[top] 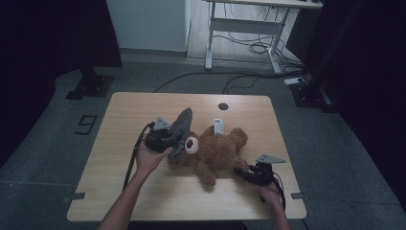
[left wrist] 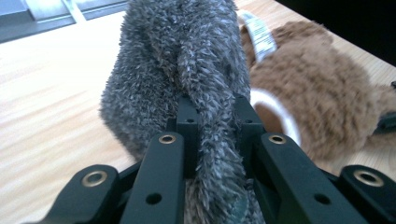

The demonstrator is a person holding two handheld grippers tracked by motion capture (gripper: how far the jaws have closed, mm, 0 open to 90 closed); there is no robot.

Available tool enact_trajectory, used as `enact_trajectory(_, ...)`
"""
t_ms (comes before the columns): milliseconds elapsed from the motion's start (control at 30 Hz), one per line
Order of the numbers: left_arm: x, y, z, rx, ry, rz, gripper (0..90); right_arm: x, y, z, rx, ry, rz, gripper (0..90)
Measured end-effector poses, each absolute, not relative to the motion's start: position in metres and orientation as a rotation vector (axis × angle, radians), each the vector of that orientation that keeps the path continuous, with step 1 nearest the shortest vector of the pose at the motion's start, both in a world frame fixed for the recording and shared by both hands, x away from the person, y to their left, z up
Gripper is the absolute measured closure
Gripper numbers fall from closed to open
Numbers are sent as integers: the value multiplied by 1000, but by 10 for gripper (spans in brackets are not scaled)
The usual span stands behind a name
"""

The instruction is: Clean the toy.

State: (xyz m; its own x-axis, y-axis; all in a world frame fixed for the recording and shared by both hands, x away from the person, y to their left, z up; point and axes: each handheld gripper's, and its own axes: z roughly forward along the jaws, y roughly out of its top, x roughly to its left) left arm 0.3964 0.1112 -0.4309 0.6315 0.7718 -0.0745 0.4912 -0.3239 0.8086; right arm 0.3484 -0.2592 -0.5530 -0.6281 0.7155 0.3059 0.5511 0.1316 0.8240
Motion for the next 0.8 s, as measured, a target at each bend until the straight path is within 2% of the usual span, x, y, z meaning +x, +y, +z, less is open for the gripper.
enact_trajectory(167,408,93,-437,2008,1003,421,770,353,-253,-553,1274,2215,1492,595)
enact_trajectory(367,412,105,-445,2022,1018,304,771,352,-256,-551,1268,2234,1497,546)
enact_trajectory(400,408,109,-448,2020,1016,274,772,350,-257,-549,1259,2240,1494,491)
enact_trajectory(533,398,115,-455,2006,1006,270,774,347,-260,-543,1268,2217,1502,370)
enact_trajectory(800,378,124,-468,1974,982,266,777,343,-265,-520,1265,2120,1572,256)
